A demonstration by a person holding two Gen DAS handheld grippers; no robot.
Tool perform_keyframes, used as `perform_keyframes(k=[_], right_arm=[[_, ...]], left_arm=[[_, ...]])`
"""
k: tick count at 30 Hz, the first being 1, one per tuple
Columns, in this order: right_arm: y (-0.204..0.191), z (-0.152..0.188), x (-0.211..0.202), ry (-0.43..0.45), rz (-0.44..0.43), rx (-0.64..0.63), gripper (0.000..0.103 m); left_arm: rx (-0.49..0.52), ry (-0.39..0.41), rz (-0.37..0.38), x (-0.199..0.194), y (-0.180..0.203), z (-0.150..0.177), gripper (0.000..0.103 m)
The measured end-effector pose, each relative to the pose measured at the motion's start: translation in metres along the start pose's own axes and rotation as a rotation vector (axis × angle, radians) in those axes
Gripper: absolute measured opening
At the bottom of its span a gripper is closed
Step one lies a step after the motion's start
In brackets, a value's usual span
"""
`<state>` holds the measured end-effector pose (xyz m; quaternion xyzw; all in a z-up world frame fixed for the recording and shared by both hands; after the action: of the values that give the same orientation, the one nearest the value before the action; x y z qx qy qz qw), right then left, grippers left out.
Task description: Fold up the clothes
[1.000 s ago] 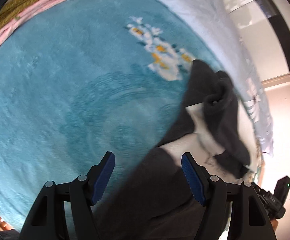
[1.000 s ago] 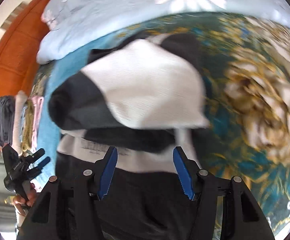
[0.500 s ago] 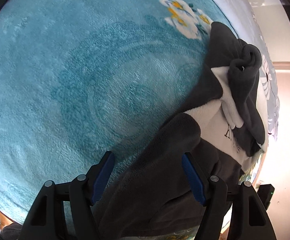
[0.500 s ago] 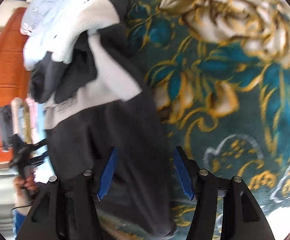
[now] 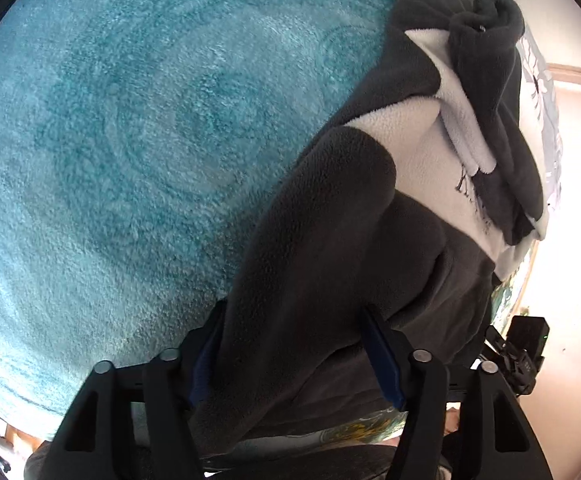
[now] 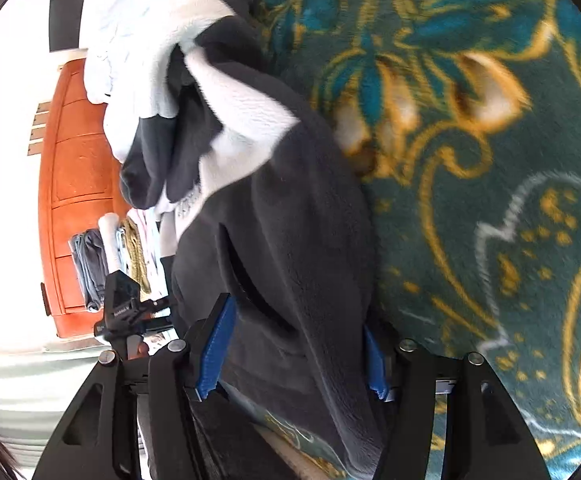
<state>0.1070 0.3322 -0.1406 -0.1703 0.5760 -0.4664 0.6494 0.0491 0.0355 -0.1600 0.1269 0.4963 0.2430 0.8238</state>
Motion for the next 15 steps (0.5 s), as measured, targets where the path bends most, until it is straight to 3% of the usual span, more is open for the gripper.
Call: perform_keyframes(k=[4, 7, 10, 15], right_arm=[[-0.007, 0.013, 0.015, -0.091, 0.074, -0.043, 0.025], [-0.007, 0.014, 0.013, -0.096, 0.071, -0.034, 0.019], [-0.024, 0.004, 0.004, -0.079, 0.000, -0.063, 0.015], [-0.086, -0.026, -0.023, 0.014, -0.228, -0.158, 0.015]], left_arm=[[0.038, -0.043, -0.131, 0.011, 0.007, 0.010, 0.041], [0.102, -0.052, -0.219, 0.014, 0.018, 0.018, 0.027], [0.133, -0.025, -0.175, 0.006, 0.027, 0.026, 0.021], [0.137, 0.056, -0.014, -0.024, 0.029, 0.033, 0.013]])
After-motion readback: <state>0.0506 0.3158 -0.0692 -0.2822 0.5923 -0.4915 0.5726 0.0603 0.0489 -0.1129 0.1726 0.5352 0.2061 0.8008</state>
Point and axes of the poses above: each gripper's, at about its wrist camera, not at the fingertips, and x roughly the way its jaws point, y to its right, z to its underside, the point moved 8 cm from there along x, roughly the way its jaws point, and after that the axes turned 13 degrees about -y, right-handed, at the moved point
